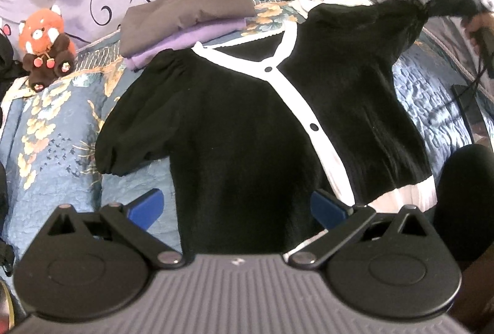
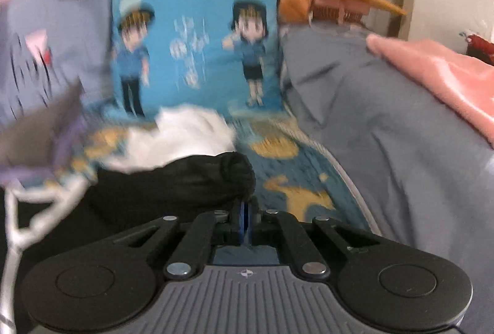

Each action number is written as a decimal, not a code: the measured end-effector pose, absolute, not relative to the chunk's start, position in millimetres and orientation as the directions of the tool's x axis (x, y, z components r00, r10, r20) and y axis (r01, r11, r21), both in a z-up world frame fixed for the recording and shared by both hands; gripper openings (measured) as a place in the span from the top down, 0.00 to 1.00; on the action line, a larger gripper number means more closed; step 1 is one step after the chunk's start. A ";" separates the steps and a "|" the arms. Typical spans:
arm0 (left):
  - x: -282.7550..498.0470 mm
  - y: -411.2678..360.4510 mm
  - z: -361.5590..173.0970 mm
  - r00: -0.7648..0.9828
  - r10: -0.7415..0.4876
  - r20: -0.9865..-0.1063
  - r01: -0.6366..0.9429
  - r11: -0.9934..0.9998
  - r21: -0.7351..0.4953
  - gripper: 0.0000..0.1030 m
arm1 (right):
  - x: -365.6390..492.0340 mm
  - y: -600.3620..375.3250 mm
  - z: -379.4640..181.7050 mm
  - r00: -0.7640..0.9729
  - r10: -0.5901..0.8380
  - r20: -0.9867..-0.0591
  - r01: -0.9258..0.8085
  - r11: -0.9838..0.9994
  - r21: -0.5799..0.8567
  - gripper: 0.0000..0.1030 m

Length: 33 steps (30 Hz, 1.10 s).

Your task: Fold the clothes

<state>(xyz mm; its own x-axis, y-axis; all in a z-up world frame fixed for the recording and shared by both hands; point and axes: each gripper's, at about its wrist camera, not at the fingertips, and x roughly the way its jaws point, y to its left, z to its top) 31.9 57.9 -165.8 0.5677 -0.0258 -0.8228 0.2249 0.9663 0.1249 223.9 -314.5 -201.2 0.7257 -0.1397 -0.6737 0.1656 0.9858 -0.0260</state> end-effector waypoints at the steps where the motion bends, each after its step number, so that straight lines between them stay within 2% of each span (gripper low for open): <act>1: 30.7 58.1 -164.6 0.570 -0.023 -0.821 0.226 0.966 0.129 0.00 | 229.0 -314.7 -211.6 0.704 -0.153 -0.693 0.164 0.985 -0.051 0.98; 3: 29.1 60.4 -162.6 0.572 -0.016 -0.820 0.222 0.965 0.136 0.00 | 238.1 -315.5 -232.8 0.661 -0.174 -0.730 0.163 0.983 -0.087 0.98; 7: 29.8 68.5 -162.6 0.566 0.010 -0.825 0.200 0.969 0.148 0.00 | 244.2 -323.1 -272.5 0.573 -0.164 -0.803 0.204 0.977 -0.054 0.96; 9: 29.7 72.2 -162.1 0.565 0.021 -0.825 0.189 0.970 0.154 0.00 | 244.8 -323.0 -275.2 0.564 -0.173 -0.807 0.200 0.977 -0.070 0.97; 11: 28.3 75.7 -159.3 0.572 0.028 -0.820 0.179 0.971 0.158 0.00 | 245.2 -322.0 -274.0 0.565 -0.186 -0.804 0.189 0.978 -0.094 0.92; 13: 26.8 79.2 -156.5 0.578 0.035 -0.815 0.170 0.972 0.162 0.00 | 247.4 -327.1 -268.9 0.552 -0.213 -0.806 0.204 0.972 -0.117 0.69; 15: 25.4 82.7 -153.7 0.585 0.041 -0.810 0.161 0.973 0.166 0.00 | 245.3 -340.9 -258.5 0.557 -0.205 -0.805 0.252 0.965 -0.071 0.63; 18: 23.2 87.9 -149.6 0.594 0.052 -0.803 0.147 0.974 0.172 0.00 | 228.2 -354.2 -234.1 0.610 -0.135 -0.781 0.307 0.949 0.075 0.64; 24: 15.0 113.0 -146.5 0.597 0.099 -0.796 0.081 0.980 0.183 0.00 | 174.2 -325.5 -201.7 0.670 -0.090 -0.737 0.182 0.982 0.046 0.64; 27: 10.5 123.9 -149.9 0.585 0.118 -0.803 0.052 0.982 0.183 0.00 | 157.2 -318.5 -203.0 0.670 -0.164 -0.724 0.171 0.983 -0.064 0.60; 29: 6.1 127.0 -149.8 0.583 0.121 -0.803 0.046 0.982 0.182 0.00 | 156.9 -329.1 -209.8 0.642 -0.236 -0.730 0.222 0.968 -0.118 0.62; 33: -5.3 128.4 -145.7 0.594 0.119 -0.796 0.045 0.982 0.181 0.00 | 153.3 -363.9 -215.6 0.580 -0.322 -0.748 0.369 0.923 -0.111 0.62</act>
<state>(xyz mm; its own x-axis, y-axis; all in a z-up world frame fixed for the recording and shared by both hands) -5.3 128.4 -145.7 0.5939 0.1191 -0.7957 0.0454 0.9825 0.1809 153.3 -363.9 -215.6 0.5802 -0.3220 -0.7481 0.3686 0.9229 -0.1113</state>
